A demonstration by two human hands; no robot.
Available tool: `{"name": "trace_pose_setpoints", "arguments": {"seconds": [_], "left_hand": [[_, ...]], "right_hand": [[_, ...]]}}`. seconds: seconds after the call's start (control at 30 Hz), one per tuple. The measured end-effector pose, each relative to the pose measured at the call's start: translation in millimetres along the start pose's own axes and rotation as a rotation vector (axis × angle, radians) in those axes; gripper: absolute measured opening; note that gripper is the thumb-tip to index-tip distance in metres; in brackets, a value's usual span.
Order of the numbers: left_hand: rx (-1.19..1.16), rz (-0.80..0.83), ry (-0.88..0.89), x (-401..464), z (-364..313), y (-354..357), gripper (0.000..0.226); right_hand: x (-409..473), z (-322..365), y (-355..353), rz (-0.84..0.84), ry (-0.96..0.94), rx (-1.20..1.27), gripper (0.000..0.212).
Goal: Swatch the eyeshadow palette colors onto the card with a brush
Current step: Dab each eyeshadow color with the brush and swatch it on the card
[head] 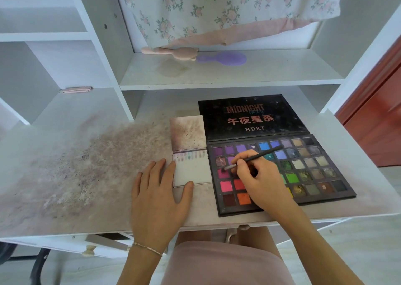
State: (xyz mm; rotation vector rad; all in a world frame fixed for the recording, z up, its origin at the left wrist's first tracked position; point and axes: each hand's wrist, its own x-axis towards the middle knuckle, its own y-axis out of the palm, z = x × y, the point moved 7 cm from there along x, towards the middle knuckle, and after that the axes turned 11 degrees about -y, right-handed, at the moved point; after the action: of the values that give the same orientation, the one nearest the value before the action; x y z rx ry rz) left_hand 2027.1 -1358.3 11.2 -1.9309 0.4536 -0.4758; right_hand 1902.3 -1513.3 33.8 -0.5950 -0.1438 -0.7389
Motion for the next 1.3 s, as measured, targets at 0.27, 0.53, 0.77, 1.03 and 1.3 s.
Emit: {"name": "trace_pose_setpoints", "arguments": {"seconds": [0.27,0.53,0.77,1.03,1.3], "left_hand": [[0.002,0.000,0.001,-0.7,-0.1,-0.9,0.059],[-0.001,0.003,0.015,-1.2,-0.5,-2.1,0.057],[0.003,0.036,0.089,-0.9,4.3,-8.4,0.061],[-0.031,-0.023,0.162,-5.6,10.2,-12.4,0.052],[-0.064,-0.061,0.173,-5.4,11.2,-10.2,0.046]], "right_hand": [[0.2,-0.2,-0.2,0.007,0.008,0.006,0.027],[1.1,4.2,-7.2,-0.090,0.012,0.102,0.028],[14.2,14.4,16.5,-0.065,0.004,0.186,0.021],[42.0,21.4,55.6,0.025,-0.043,0.183,0.022],[42.8,19.6,69.7,0.093,-0.050,0.164,0.021]]}}
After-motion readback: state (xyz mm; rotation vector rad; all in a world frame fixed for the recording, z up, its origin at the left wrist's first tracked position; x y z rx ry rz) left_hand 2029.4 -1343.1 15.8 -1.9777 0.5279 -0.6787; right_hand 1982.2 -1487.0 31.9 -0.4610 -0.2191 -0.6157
